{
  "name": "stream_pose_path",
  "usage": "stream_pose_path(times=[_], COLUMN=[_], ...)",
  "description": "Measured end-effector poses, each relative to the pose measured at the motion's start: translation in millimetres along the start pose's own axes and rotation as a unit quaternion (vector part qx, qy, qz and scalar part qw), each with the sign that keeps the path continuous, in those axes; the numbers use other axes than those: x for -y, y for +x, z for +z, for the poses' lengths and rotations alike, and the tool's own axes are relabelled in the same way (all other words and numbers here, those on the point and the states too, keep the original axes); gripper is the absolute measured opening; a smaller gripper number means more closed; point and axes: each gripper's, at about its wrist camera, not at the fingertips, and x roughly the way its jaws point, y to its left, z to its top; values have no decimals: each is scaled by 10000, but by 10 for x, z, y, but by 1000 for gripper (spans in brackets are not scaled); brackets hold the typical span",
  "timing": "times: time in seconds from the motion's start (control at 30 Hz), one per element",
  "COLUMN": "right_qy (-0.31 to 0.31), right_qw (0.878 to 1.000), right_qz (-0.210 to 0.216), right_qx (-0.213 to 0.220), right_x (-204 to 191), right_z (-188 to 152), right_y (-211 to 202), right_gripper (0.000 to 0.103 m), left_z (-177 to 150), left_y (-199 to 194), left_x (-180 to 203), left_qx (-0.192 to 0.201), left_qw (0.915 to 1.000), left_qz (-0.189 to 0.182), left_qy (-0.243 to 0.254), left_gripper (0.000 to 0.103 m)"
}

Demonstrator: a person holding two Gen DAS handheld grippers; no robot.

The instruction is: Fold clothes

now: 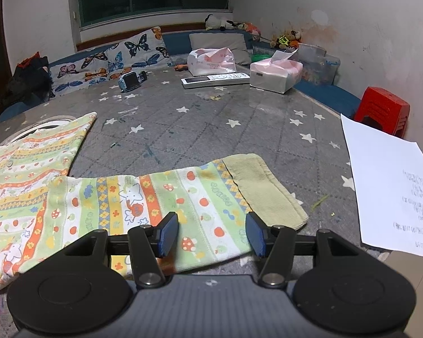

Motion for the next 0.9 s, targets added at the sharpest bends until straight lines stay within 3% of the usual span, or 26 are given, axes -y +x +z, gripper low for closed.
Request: stream_pose_path(times=[0.17,0.5,0.63,0.8,0.9], right_qy=[-20,-60,-147,-189,-216], right_qw=[10000,10000,9999,9998,9998], right_qz=[-39,-63,-77,-64,-24], right_qx=[29,17,-22,-36,-23], right_x=[-21,17,21,-1,10], right_z=[3,62,174,234,238], right_y=[20,91,209,273,268], right_gripper=[59,61,62,62,62], left_z=[-199,-417,-383,-328,-274], left_y=[87,201,140,49,31], left_x=[-444,-552,-524,-474,-299], left_qx=[-318,-750,-693,-592,-626], left_qw=[9976,9941,9939,9935,9968], left_qz=[524,728,825,956,488], left_qy=[-310,-288,-253,-197,-30], left_gripper=[1,2,9,10,10])
